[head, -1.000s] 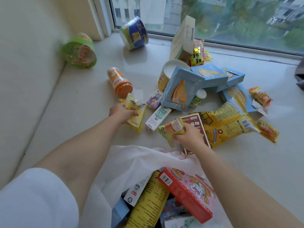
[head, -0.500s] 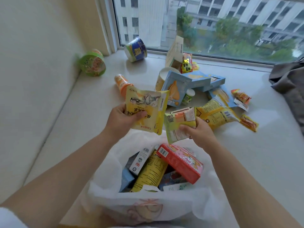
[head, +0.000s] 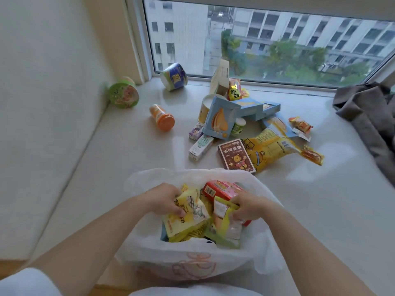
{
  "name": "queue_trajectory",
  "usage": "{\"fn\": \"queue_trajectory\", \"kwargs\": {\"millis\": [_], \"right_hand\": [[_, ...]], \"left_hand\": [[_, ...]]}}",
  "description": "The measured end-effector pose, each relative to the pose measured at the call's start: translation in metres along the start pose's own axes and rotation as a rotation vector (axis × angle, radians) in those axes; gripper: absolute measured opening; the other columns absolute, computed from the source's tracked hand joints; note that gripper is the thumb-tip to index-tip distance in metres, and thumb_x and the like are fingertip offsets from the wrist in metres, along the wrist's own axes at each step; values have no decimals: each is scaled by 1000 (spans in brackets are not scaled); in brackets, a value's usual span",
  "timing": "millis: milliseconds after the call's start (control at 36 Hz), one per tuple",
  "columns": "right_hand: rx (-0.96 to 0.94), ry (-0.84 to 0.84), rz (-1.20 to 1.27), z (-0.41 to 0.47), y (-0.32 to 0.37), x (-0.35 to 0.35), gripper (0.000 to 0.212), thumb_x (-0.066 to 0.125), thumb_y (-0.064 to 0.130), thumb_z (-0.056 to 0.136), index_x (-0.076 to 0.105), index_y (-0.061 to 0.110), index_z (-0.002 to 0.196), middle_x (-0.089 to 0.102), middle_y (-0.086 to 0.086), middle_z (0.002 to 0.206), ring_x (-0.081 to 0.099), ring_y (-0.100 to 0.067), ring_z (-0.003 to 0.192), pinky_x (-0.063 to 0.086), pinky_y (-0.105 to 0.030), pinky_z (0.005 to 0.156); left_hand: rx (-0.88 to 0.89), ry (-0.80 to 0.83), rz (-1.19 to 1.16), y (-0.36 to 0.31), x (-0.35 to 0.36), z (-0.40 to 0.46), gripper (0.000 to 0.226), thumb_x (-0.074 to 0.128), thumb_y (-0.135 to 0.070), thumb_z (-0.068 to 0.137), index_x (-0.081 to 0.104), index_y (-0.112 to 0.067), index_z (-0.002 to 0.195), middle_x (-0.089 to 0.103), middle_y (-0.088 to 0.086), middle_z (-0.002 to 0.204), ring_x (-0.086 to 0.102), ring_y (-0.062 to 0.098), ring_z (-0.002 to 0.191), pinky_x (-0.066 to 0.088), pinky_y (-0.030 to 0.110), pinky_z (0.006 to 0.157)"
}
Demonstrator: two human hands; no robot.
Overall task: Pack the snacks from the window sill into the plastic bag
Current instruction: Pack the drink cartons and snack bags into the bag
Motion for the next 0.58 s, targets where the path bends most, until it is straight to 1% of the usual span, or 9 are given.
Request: {"fn": "queue_trajectory", "kwargs": {"millis": [56,111,167,222,278,361,444,528,583], "right_hand": [[-20,16,-43,-1,2,5,26,57,21,85,65,20,111,63,-4,108,62,-22,98,56,-30,75],[-50,-49,-116,1,9,9,29,55,23,88,63,27,115,62,-1,109,60,-22,98,52,-28,72],[-77,-182,-207,4,18,13,29,53,24,88,62,31,115,60,2,111,57,-21,101,48,-29,73],[-131,-298,-291,7,26,17,31,53,22,88,58,28,119,56,4,116,53,-21,108,49,-33,80],[-199,-372,-355,8,29,18,31,53,23,89,57,24,119,54,3,117,50,-21,112,47,-34,86],[-278,-493,-385,8,28,6,25,53,32,89,60,21,111,55,3,115,47,-19,107,41,-30,89],[-278,-606,-250,7,21,-13,26,52,39,92,62,20,106,59,5,106,50,-14,98,41,-25,84],[-222,-697,-88,10,13,-34,22,51,36,94,64,21,102,61,7,100,51,-11,95,43,-23,82],[-145,-696,-19,17,6,-46,20,51,33,94,64,20,100,62,5,99,52,-12,93,45,-25,79]], "left_hand": [[15,101,67,-5,4,-4,36,74,-48,75,64,-21,95,66,-4,97,61,16,87,49,30,76],[14,120,147,-10,9,-5,37,73,-50,75,61,-22,97,64,-4,97,60,16,88,49,29,75],[4,58,262,-16,16,-1,49,70,-54,75,56,-23,110,63,-2,105,59,18,95,49,31,78],[0,-23,337,-23,25,1,66,68,-58,75,45,-24,125,58,0,116,58,22,104,47,34,77],[2,-86,352,-29,30,2,76,66,-60,75,34,-24,133,52,2,124,56,25,108,45,34,75],[4,-180,401,-35,22,0,85,67,-61,73,27,-27,139,46,2,128,54,24,111,46,36,77],[21,-335,435,-45,-2,0,77,57,-68,77,33,-29,139,49,-1,127,55,22,110,49,36,78],[50,-490,348,-60,-34,6,62,40,-70,85,45,-28,130,56,-4,121,58,19,105,49,33,76],[62,-546,296,-68,-54,16,54,37,-66,89,49,-28,126,59,-5,119,59,18,104,51,34,77]]}}
Point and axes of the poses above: each hand's wrist, its own z-axis towards the middle knuckle, its own x-axis out of the palm, y = z × x, the point moved 4 cm from there along z, towards the middle knuckle
